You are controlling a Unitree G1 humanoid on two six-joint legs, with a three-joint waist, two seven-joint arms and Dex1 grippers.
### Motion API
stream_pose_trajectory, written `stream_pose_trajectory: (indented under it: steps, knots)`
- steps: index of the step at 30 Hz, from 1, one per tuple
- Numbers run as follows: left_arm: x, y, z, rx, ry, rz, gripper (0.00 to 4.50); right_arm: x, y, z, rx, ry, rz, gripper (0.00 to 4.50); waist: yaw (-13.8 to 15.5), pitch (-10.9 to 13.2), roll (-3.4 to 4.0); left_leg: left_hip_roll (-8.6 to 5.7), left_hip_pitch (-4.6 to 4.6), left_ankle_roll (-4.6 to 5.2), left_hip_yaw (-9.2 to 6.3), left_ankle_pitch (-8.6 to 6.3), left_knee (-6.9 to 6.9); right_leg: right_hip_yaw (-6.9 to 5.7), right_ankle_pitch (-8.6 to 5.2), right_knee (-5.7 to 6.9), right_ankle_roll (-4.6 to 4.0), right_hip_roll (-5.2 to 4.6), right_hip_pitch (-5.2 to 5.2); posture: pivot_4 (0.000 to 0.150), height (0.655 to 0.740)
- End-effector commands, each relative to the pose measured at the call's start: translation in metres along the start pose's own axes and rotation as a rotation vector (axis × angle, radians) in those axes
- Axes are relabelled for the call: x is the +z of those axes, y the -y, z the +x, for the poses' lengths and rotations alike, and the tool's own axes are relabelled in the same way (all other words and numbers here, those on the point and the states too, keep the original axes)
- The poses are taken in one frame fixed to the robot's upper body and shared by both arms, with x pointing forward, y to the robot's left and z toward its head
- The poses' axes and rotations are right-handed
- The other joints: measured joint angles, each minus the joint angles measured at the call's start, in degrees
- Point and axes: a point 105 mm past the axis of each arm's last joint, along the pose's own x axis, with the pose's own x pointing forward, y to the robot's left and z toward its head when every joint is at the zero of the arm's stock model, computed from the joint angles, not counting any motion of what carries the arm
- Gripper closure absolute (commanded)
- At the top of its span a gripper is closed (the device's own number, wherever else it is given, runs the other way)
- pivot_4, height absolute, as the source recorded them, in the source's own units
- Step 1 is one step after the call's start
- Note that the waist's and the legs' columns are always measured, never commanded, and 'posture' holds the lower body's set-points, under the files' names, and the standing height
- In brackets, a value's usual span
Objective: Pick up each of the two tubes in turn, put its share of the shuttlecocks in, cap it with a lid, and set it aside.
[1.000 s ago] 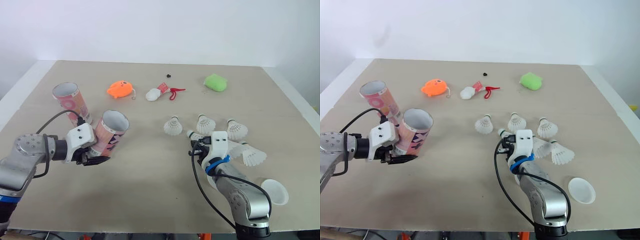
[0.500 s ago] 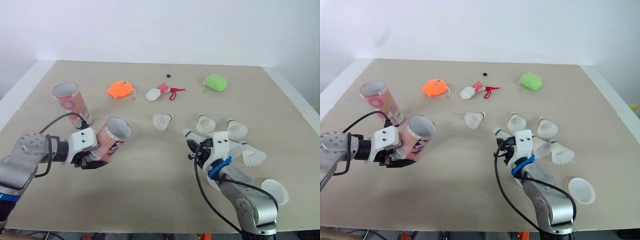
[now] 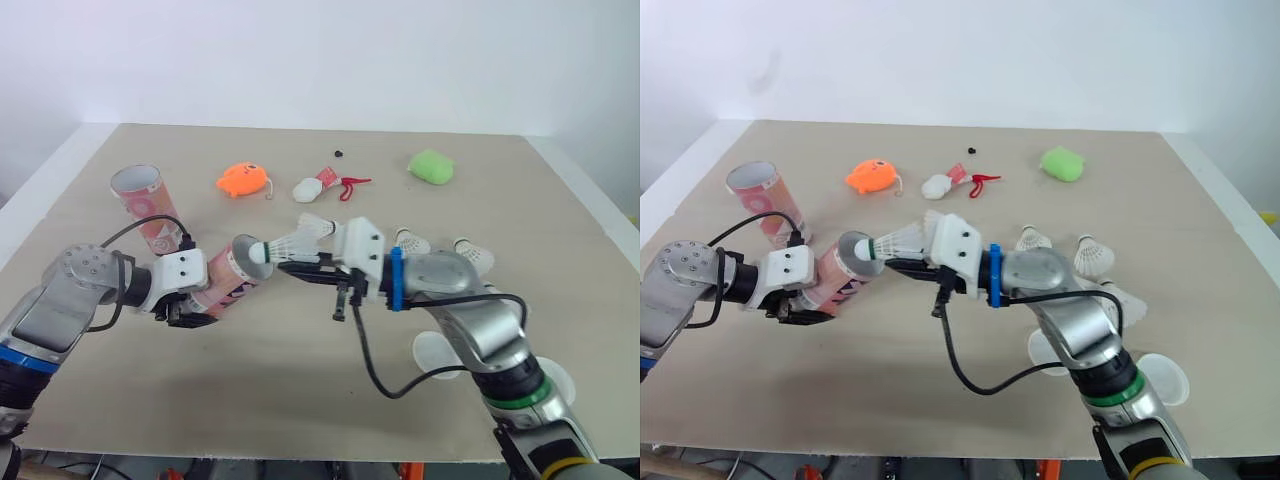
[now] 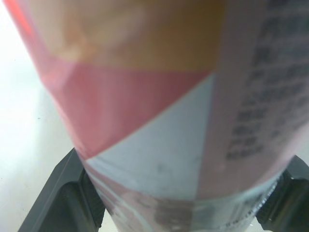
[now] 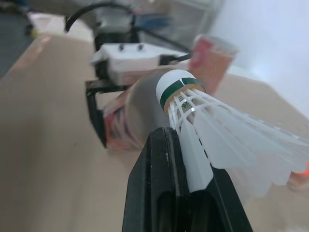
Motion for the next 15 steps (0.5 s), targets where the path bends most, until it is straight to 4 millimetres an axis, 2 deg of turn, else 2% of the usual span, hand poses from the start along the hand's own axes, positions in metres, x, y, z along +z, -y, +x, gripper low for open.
stream_pose_trajectory:
  steps: [1, 6, 9, 12, 14, 15]
  knots:
    - [-0.008, 0.003, 0.001, 0.002, -0.032, -0.021, 1.13, 0.000, 0.000, 0.009, 0.057, -0.020, -0.112, 4.44, 0.01, 0.00, 0.00, 0.02, -0.01, -0.01, -0.01, 0.01, 0.00, -0.01, 0.00, 0.00, 0.02, 0.00, 0.00, 0.150, 0.7400]
    - [-0.013, 0.008, -0.003, 0.008, -0.044, -0.039, 1.13, 0.004, 0.003, 0.014, 0.068, -0.010, -0.161, 4.44, -0.07, -0.02, 0.02, 0.21, 0.04, -0.02, 0.06, 0.01, 0.00, 0.00, 0.03, 0.01, -0.01, -0.01, 0.00, 0.150, 0.7400]
    - [-0.014, 0.010, -0.004, 0.017, -0.044, -0.047, 1.13, 0.017, 0.005, 0.016, 0.068, 0.050, -0.126, 3.49, -0.13, -0.01, 0.02, 0.38, 0.09, -0.02, 0.09, 0.00, -0.01, 0.01, 0.11, 0.01, -0.18, 0.10, -0.04, 0.150, 0.7400]
    - [-0.014, 0.011, -0.006, 0.031, -0.043, -0.058, 1.13, 0.024, 0.006, 0.015, 0.067, 0.095, -0.091, 1.96, -0.12, -0.01, 0.02, 0.48, 0.10, -0.02, 0.13, 0.00, -0.05, -0.01, 0.15, 0.01, -0.27, 0.26, -0.07, 0.150, 0.7400]
    - [-0.017, 0.013, -0.009, 0.040, -0.047, -0.071, 1.13, 0.025, 0.005, 0.013, 0.071, 0.116, -0.063, 1.11, -0.17, -0.01, 0.02, 0.52, 0.11, -0.02, 0.14, 0.00, -0.10, -0.03, 0.14, 0.03, -0.34, 0.31, -0.10, 0.150, 0.7400]
    - [-0.018, 0.015, -0.011, 0.046, -0.047, -0.081, 1.13, 0.027, 0.005, 0.010, 0.067, 0.136, -0.036, 0.52, -0.20, -0.01, 0.02, 0.55, 0.11, -0.04, 0.15, -0.01, -0.14, -0.02, 0.15, 0.03, -0.39, 0.33, -0.16, 0.150, 0.7400]
